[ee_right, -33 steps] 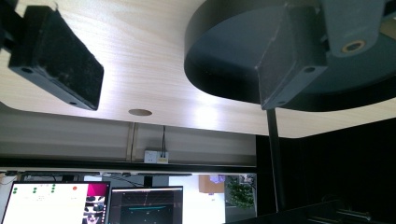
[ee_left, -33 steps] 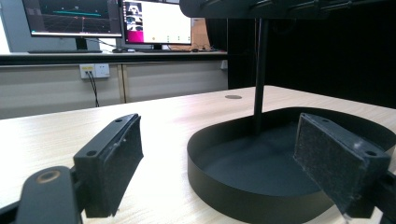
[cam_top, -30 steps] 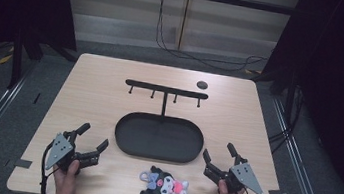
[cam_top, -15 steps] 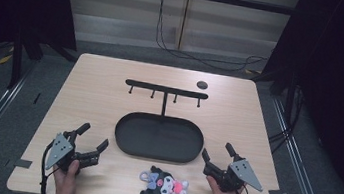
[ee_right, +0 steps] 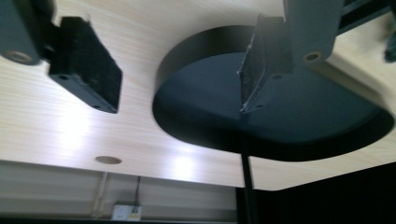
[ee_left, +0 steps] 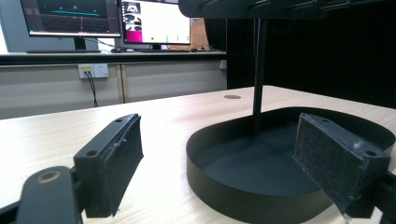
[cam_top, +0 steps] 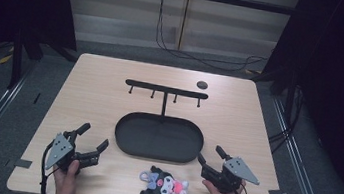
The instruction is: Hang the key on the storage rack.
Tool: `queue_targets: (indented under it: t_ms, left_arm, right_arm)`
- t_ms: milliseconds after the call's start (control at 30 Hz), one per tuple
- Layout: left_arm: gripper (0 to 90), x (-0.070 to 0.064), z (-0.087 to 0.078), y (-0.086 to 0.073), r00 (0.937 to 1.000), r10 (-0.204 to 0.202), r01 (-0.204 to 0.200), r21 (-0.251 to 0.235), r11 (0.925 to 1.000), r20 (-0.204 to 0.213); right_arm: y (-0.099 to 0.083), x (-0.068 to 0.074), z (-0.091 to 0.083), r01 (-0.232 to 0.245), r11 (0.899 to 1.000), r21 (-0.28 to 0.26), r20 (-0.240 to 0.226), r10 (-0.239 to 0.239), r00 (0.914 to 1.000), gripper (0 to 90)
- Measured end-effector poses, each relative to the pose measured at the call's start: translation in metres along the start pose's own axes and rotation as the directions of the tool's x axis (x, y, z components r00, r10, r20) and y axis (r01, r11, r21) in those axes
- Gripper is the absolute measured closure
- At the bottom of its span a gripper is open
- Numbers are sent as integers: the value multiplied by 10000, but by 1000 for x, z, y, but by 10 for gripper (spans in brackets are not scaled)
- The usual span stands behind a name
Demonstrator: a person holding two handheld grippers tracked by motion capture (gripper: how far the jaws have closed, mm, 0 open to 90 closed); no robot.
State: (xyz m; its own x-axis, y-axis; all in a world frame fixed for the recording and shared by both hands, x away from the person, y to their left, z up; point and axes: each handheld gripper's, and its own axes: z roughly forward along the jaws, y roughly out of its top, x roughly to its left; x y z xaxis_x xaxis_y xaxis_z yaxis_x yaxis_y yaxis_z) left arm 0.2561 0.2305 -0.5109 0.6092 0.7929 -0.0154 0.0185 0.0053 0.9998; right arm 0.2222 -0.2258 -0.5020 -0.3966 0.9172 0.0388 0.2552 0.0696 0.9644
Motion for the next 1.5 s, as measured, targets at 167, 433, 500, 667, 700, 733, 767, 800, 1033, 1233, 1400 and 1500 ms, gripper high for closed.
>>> queue_targets:
  t_ms: [167,433,500,667,700,733,767,800,1033,1233,1400,1500]
  left_arm:
    - [152,0,0,0,10000,16,-16,-1,10000,5]
    - [152,0,0,0,10000,26,-26,0,10000,0]
    - [152,0,0,0,10000,39,-39,15,10000,4]
    - [152,0,0,0,10000,20,-20,3,10000,0]
    - [153,1,0,0,10000,77,-77,34,10000,14]
    - [153,1,0,0,10000,77,-77,34,10000,14]
    - [153,0,0,0,10000,6,-6,-20,10000,13]
    - [152,0,0,0,10000,21,-21,-2,10000,2]
    - [152,0,0,0,10000,37,-37,2,10000,9]
    - [152,0,0,0,10000,7,-7,-10,10000,9]
    - [152,0,0,0,10000,7,-7,11,10000,-34]
    - [153,0,0,0,10000,-4,4,4,10000,-46]
  right_arm:
    - [9,1,1,-144,9997,215,-931,164,9955,356]
    - [24,2,0,-158,9971,746,-1899,297,9814,466]
    - [27,3,0,-70,9963,851,-2018,241,9791,451]
    - [34,4,-4,-115,9942,1069,-1968,325,9799,450]
    - [37,4,-4,-161,9910,1329,-2066,435,9775,445]
    - [37,4,-4,-161,9910,1329,-2066,435,9775,445]
    - [41,4,-3,-146,9847,1739,-2635,608,9627,402]
    - [43,5,-2,-120,9831,1827,-2835,643,9568,403]
    - [54,16,7,428,9698,2401,-3917,565,9183,360]
    - [62,22,12,688,9539,2920,-4144,613,9080,354]
    - [67,30,18,958,9400,3276,-4299,580,9010,357]
    - [68,34,23,1224,9172,3793,-4433,640,8941,337]
